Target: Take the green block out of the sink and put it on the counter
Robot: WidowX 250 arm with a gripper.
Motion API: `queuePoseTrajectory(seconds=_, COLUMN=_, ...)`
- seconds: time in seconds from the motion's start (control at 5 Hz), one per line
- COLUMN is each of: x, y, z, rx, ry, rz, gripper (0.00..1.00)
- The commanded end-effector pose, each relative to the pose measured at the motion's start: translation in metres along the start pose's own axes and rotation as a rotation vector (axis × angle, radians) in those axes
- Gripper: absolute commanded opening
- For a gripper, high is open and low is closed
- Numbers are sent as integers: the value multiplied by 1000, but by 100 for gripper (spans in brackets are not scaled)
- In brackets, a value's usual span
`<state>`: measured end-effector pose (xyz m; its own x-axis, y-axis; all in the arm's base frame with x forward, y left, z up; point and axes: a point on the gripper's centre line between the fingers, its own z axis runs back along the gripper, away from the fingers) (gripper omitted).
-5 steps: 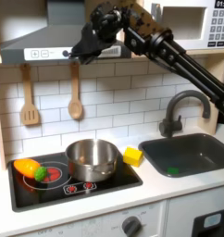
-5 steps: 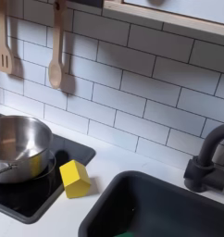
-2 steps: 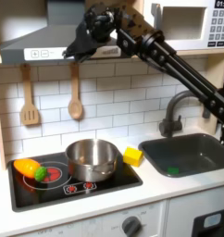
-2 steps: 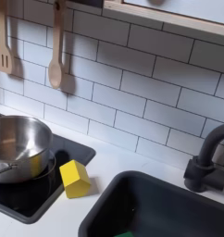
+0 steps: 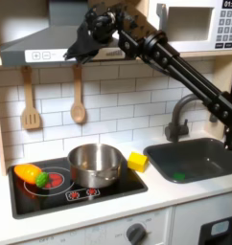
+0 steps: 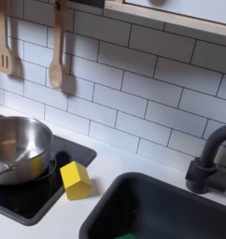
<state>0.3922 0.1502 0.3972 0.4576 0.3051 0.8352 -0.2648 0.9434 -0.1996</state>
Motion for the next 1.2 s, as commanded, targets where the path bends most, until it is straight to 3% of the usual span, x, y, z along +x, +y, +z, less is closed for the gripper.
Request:
queuePoseTrajectory(seconds=0.0, x=-3, y=-3, z=1, rx=-11, ry=6, rz=-5, gripper=0)
queuePoseTrajectory(seconds=0.4, x=-12, y=1, z=2, rx=-6, ry=42, rz=-7, gripper=0)
queuePoseTrajectory(seconds=0.6, x=-24, y=0, z=5, rx=-14, ry=91, rz=-13, gripper=0)
queuePoseTrajectory(seconds=1.0, x=-72, y=-21, z=22, rx=-74, ry=344, rz=-86, gripper=0)
